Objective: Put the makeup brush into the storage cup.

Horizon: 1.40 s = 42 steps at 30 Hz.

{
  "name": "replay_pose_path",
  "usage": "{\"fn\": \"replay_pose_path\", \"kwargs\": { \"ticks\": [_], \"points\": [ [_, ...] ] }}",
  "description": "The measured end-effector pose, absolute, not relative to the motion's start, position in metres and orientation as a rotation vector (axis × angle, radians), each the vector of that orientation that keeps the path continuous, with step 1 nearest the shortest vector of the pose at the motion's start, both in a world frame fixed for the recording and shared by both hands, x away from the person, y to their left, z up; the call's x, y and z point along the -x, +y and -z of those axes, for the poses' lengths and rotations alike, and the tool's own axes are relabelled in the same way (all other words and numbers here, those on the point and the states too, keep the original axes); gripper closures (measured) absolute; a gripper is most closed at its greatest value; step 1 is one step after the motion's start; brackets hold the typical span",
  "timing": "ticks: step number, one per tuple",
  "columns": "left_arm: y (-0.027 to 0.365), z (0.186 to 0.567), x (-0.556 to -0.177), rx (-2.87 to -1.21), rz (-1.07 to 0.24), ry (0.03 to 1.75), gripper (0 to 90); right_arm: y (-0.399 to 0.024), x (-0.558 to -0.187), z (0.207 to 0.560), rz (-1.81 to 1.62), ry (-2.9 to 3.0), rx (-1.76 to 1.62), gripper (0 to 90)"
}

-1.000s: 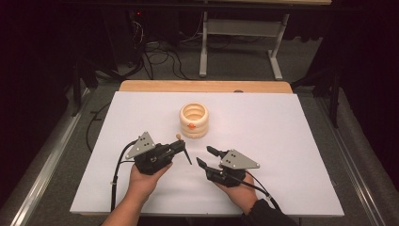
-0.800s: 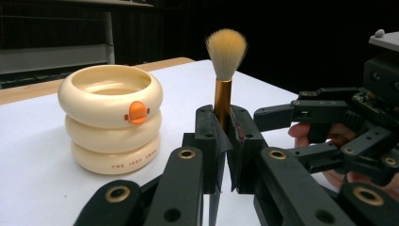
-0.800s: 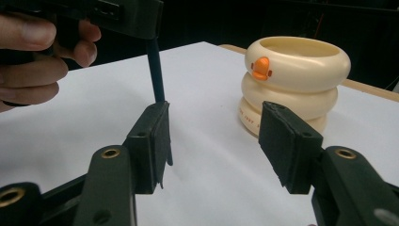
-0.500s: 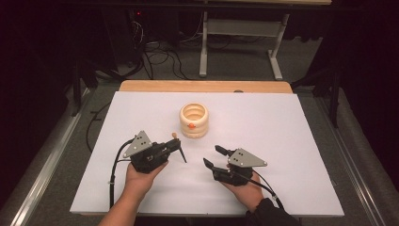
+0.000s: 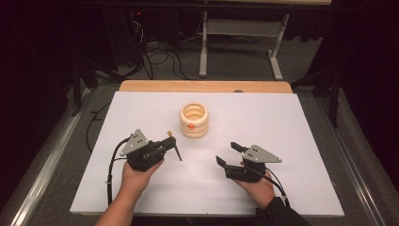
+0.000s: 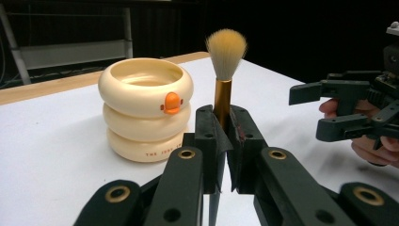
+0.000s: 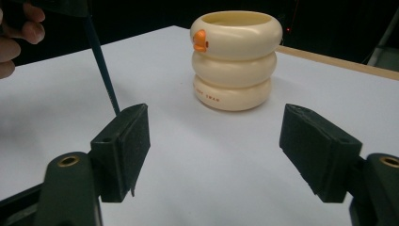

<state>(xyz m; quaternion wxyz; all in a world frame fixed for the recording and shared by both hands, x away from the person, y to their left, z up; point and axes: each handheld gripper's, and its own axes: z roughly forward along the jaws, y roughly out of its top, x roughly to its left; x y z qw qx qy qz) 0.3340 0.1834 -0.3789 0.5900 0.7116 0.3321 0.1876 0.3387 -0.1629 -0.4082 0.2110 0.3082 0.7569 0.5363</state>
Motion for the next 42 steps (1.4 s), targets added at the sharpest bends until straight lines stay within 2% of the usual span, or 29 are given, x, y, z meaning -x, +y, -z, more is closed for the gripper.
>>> {"fn": "replay_pose_path", "kwargs": {
  "ticks": [25,42],
  "points": [
    [0.199,0.368,-0.332,-1.653,-0.540,0.828,83.6,-0.208,-0.333,0.407,-1.439,2.005,-0.938,1.7],
    [0.188,0.353,-0.338,-1.645,-0.559,0.840,83.7,-0.232,-0.327,0.404,-1.438,1.963,-0.948,1.3]
  ]
}}
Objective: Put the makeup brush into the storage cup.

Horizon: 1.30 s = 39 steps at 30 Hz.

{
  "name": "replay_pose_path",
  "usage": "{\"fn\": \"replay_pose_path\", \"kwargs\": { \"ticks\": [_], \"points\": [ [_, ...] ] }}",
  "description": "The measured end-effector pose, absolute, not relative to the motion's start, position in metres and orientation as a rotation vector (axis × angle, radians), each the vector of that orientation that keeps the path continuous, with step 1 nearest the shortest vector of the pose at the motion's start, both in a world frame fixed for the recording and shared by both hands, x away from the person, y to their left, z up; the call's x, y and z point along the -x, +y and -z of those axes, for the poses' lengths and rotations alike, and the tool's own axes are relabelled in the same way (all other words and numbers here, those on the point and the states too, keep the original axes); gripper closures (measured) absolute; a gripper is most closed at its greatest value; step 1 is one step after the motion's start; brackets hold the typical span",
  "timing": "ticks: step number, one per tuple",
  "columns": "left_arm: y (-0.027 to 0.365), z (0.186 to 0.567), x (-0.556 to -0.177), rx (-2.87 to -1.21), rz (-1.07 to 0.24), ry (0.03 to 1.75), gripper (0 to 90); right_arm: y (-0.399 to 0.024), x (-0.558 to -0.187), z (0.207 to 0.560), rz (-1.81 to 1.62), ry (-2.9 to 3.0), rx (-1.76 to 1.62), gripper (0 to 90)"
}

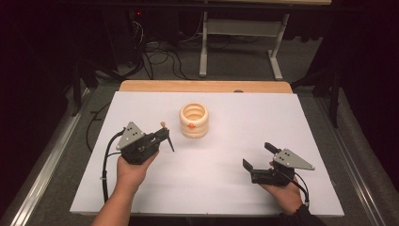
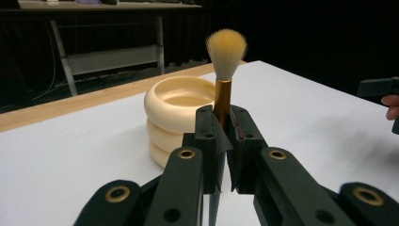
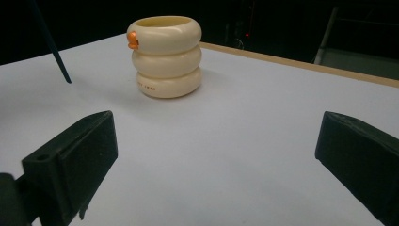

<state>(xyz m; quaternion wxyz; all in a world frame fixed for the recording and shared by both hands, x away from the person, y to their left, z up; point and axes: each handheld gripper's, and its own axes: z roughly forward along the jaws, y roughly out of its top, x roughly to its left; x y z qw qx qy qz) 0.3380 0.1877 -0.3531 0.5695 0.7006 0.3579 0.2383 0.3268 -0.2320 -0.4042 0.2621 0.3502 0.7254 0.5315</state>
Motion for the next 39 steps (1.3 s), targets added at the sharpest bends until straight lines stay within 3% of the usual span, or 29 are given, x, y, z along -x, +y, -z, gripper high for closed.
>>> {"fn": "replay_pose_path", "kwargs": {
  "ticks": [39],
  "points": [
    [0.178,0.316,-0.372,-1.537,-0.563,0.841,83.8,-0.230,-0.328,0.410,-1.421,1.993,-0.936,1.3]
  ]
}}
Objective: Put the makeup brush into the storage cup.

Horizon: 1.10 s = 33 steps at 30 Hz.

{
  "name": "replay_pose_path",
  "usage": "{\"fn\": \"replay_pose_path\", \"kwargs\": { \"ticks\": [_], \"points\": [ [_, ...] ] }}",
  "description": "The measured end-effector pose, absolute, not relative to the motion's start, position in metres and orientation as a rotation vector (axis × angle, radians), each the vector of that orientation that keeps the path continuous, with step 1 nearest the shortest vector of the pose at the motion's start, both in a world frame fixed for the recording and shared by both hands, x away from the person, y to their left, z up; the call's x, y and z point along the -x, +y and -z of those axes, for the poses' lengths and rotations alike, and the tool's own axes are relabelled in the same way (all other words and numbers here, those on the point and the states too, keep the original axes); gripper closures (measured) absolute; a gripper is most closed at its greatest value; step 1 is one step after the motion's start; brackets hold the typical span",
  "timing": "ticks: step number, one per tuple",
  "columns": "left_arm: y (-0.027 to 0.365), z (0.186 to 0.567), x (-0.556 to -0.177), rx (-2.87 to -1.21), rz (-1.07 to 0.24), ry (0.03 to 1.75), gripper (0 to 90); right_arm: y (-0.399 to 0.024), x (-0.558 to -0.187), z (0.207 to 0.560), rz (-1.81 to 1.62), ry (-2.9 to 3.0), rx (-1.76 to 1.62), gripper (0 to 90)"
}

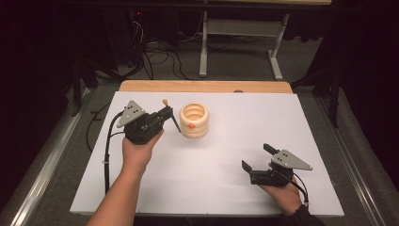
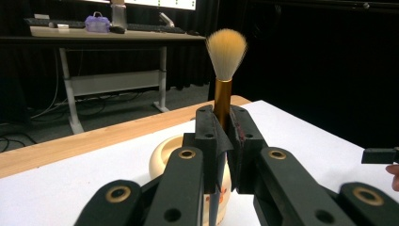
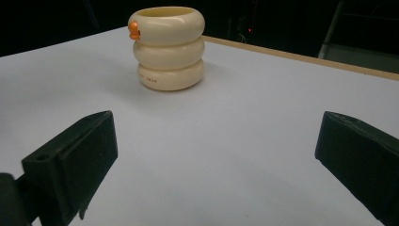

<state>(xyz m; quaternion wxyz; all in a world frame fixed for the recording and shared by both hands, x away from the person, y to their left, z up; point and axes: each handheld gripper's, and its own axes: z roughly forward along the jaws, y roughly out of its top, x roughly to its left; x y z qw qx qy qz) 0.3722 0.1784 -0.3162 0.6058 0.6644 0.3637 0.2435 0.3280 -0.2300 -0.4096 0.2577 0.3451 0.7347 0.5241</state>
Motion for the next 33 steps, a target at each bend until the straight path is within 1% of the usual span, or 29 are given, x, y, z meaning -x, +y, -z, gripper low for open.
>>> {"fn": "replay_pose_path", "kwargs": {
  "ticks": [14,33],
  "points": [
    [0.171,0.302,-0.385,-1.536,-0.574,0.836,83.8,-0.229,-0.328,0.409,-1.423,1.991,-0.934,1.3],
    [0.164,0.292,-0.413,-1.542,-0.602,0.863,83.9,-0.228,-0.328,0.410,-1.423,1.991,-0.939,1.3]
  ]
}}
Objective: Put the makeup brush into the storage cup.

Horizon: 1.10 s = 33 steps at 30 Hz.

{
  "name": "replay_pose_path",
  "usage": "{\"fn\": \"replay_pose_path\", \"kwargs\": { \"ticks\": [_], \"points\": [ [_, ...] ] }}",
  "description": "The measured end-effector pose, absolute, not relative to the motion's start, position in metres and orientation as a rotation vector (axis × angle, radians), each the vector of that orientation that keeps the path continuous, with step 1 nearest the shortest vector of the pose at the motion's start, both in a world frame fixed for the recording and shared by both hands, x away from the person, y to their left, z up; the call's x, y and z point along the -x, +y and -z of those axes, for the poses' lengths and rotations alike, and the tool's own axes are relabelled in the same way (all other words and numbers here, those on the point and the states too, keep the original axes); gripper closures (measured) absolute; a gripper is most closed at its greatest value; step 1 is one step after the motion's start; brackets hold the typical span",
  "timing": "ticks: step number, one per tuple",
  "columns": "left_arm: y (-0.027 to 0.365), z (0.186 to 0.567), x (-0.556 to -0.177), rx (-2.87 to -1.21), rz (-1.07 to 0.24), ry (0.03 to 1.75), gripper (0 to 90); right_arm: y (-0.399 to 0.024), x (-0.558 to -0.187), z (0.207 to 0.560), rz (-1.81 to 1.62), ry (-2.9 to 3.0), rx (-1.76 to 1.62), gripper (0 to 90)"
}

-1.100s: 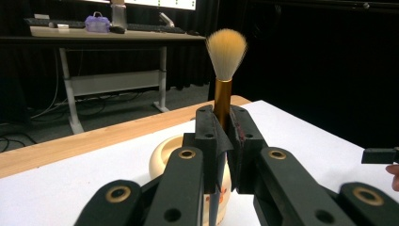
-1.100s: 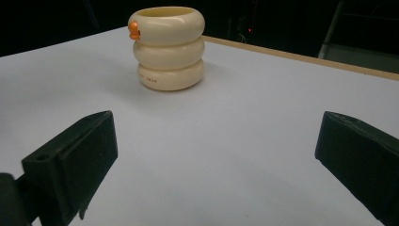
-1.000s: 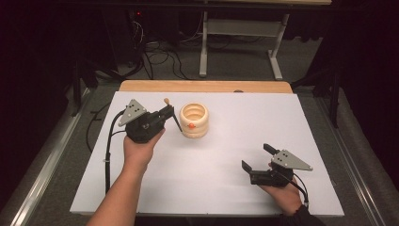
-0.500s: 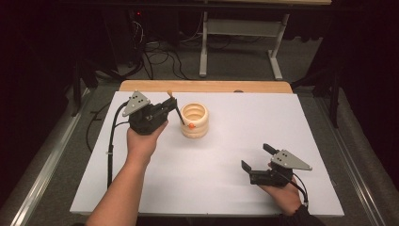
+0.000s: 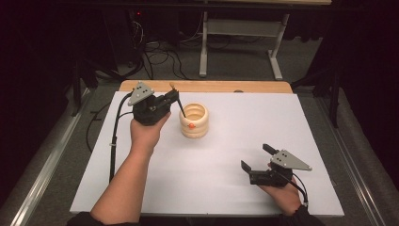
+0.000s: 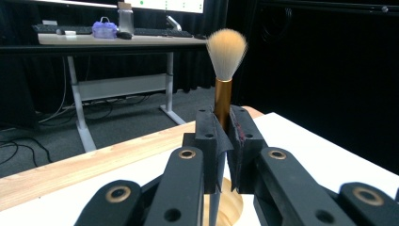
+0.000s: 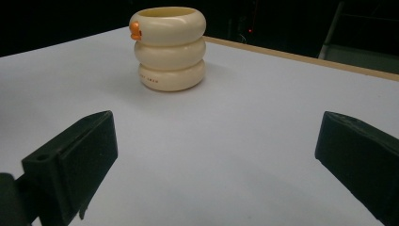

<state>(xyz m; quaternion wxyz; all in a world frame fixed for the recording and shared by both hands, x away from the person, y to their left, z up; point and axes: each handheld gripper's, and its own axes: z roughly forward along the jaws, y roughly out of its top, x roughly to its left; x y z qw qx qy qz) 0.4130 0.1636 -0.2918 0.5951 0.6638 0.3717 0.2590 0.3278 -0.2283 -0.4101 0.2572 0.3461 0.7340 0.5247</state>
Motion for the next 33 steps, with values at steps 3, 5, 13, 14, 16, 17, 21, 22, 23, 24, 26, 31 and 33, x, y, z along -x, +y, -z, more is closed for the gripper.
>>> {"fn": "replay_pose_path", "kwargs": {
  "ticks": [3,5,13,14,16,17,21,22,23,24,26,31,33],
  "points": [
    [0.161,0.291,-0.418,-1.538,-0.603,0.867,83.9,-0.229,-0.328,0.410,-1.424,1.993,-0.938,1.3],
    [0.160,0.291,-0.420,-1.533,-0.603,0.870,83.9,-0.229,-0.328,0.410,-1.424,1.990,-0.936,1.3],
    [0.154,0.295,-0.426,-1.544,-0.603,0.876,83.9,-0.228,-0.328,0.411,-1.426,1.991,-0.941,1.3],
    [0.153,0.296,-0.427,-1.548,-0.604,0.877,83.9,-0.228,-0.328,0.411,-1.425,1.991,-0.940,1.3],
    [0.152,0.298,-0.429,-1.552,-0.604,0.880,83.8,-0.228,-0.328,0.411,-1.426,1.991,-0.944,1.3],
    [0.151,0.299,-0.430,-1.551,-0.603,0.882,83.9,-0.228,-0.328,0.410,-1.427,1.991,-0.943,1.3],
    [0.149,0.302,-0.432,-1.564,-0.608,0.882,83.8,-0.229,-0.328,0.410,-1.425,1.991,-0.936,1.3],
    [0.148,0.304,-0.433,-1.574,-0.611,0.882,83.8,-0.228,-0.328,0.411,-1.426,1.992,-0.937,1.3],
    [0.148,0.304,-0.433,-1.578,-0.610,0.882,83.8,-0.228,-0.328,0.411,-1.426,1.992,-0.938,1.3],
    [0.147,0.305,-0.434,-1.577,-0.610,0.883,83.8,-0.228,-0.328,0.411,-1.424,1.992,-0.938,1.3],
    [0.145,0.307,-0.434,-1.585,-0.609,0.881,83.8,-0.228,-0.328,0.411,-1.424,1.993,-0.938,1.3],
    [0.142,0.311,-0.436,-1.594,-0.612,0.883,83.8,-0.228,-0.328,0.411,-1.422,1.996,-0.934,1.3],
    [0.140,0.314,-0.437,-1.599,-0.613,0.885,83.8,-0.228,-0.328,0.411,-1.421,1.997,-0.935,1.3]
  ]
}}
